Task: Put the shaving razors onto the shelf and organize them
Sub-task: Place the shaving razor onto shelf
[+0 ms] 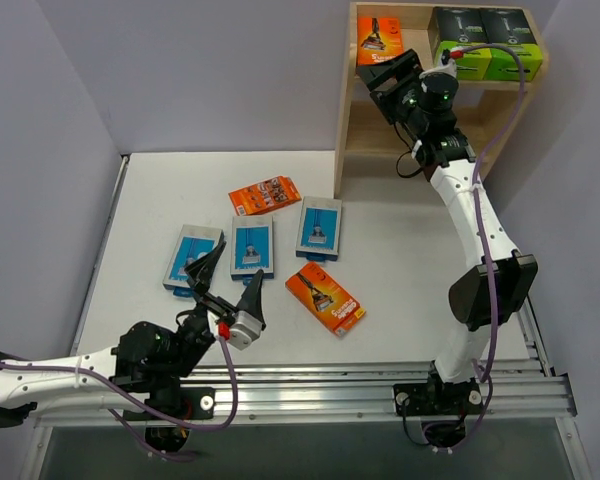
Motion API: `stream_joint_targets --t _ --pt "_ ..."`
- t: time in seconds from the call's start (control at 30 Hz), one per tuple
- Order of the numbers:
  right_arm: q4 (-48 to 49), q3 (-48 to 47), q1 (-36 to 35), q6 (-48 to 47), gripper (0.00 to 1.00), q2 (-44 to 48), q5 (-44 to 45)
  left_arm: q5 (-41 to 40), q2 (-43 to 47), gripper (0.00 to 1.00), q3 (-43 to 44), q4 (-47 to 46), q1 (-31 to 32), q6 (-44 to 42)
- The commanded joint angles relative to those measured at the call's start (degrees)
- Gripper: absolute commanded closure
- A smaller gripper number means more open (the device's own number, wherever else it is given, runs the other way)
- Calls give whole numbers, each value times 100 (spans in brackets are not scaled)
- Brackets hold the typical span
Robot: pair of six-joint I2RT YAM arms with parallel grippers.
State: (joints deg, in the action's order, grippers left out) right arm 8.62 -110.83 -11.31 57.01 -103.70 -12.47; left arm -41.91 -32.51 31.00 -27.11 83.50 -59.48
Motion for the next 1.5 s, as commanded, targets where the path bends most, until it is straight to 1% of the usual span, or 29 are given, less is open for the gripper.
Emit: stream_joint_targets --t 0.0,0.13,0.27,0.33,0.5,0.6,0.7,0.87,0.97,1.03,1.07,1.17,1.27,1.3,1.4,1.47 --pt "87 263 -20 -103 25 386 -177 34 -88 6 231 -101 -27 77" --pt "113 561 -47 -366 24 666 -273 25 -167 6 222 -136 -45 121" --pt "491 1377 -47 -682 23 1105 -528 -10 -255 6 222 -163 -80 113" --pt "614 1624 -47 -911 22 1378 -642 -36 -343 6 222 -198 -115 104" --pt "649 2397 -55 -1420 22 1949 -897 -115 -528 6 274 -250 -220 112" --pt "492 2714 -55 -1596 22 2212 -1152 -151 -572 6 266 -329 -291 121" --pt "238 3285 -73 -1912 23 2572 -1293 -177 -633 6 248 -400 -396 121" --pt "96 4805 -134 -2203 25 3337 -1153 -203 -827 6 266 -453 -616 139" --pt "-149 5587 -196 -2247 26 3995 -977 -186 -932 6 292 -435 -809 244" --pt "-212 5957 -257 -2204 27 4260 -863 -168 -967 6 283 -453 -871 297" --pt "-238 6315 -327 -2125 28 4392 -828 -160 -985 6 266 -479 -897 323" --pt "-466 6835 -520 -1949 31 4963 -652 -133 -1125 6 275 -470 -1020 376" --pt "-730 7170 -688 -1598 38 5210 -467 -116 -1292 6 336 -383 -1126 507" --pt "-791 7380 -784 -1405 42 5376 -441 -107 -1380 6 345 -382 -1161 543" --pt "-836 7628 -1082 -1194 43 5693 -292 -115 -1590 6 388 -382 -1266 622" --pt "-1151 7725 -1198 -1088 44 5939 -55 -151 -1696 6 441 -330 -1363 666"
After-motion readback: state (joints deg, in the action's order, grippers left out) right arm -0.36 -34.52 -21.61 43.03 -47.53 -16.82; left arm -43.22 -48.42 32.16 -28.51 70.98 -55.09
